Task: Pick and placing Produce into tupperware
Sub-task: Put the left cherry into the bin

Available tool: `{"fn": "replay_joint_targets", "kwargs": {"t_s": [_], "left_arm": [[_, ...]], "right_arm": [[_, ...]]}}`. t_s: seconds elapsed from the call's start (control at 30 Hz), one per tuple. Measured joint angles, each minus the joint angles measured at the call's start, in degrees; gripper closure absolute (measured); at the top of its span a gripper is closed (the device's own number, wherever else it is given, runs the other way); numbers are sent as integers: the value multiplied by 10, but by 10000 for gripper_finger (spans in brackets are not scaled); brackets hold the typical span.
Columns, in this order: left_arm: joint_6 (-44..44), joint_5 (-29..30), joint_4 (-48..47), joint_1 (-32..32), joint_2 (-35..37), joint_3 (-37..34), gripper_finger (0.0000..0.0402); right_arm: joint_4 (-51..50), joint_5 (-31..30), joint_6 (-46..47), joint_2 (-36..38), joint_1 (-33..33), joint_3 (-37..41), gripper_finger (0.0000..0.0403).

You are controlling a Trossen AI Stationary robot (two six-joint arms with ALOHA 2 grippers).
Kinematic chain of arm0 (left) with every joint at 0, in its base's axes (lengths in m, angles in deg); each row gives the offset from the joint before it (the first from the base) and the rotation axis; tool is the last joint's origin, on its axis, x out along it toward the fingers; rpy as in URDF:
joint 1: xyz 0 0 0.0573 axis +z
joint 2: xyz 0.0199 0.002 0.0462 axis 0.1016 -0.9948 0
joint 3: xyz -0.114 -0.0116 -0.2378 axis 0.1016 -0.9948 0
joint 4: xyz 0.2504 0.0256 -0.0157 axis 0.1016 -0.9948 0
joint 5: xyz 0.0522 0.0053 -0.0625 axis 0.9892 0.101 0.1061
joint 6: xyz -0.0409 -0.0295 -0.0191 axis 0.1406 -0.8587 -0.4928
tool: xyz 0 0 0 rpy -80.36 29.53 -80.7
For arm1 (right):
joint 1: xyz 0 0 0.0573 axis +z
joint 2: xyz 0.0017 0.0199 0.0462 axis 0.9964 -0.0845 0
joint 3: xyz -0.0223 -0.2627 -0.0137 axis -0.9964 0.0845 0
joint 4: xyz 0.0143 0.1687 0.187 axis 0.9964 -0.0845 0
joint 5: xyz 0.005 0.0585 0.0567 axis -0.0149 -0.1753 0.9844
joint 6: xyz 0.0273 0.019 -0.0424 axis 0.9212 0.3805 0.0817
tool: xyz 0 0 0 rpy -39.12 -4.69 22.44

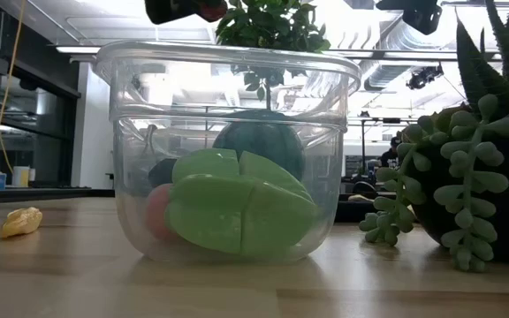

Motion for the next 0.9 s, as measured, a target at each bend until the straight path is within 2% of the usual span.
{"fn": "replay_joint_targets", "kwargs": {"t_s": [0.33,0.53,0.9], "left_arm": [[-92,48,0,-33,0,0,346],[-113,76,0,-50,-1,0,346],[-126,82,51,-67,-77,0,346]], "right_arm": [[0,-5,25,0,0,0,231],[1,-10,31,0,0,0,231],[7,-26,31,0,0,0,231]]}}
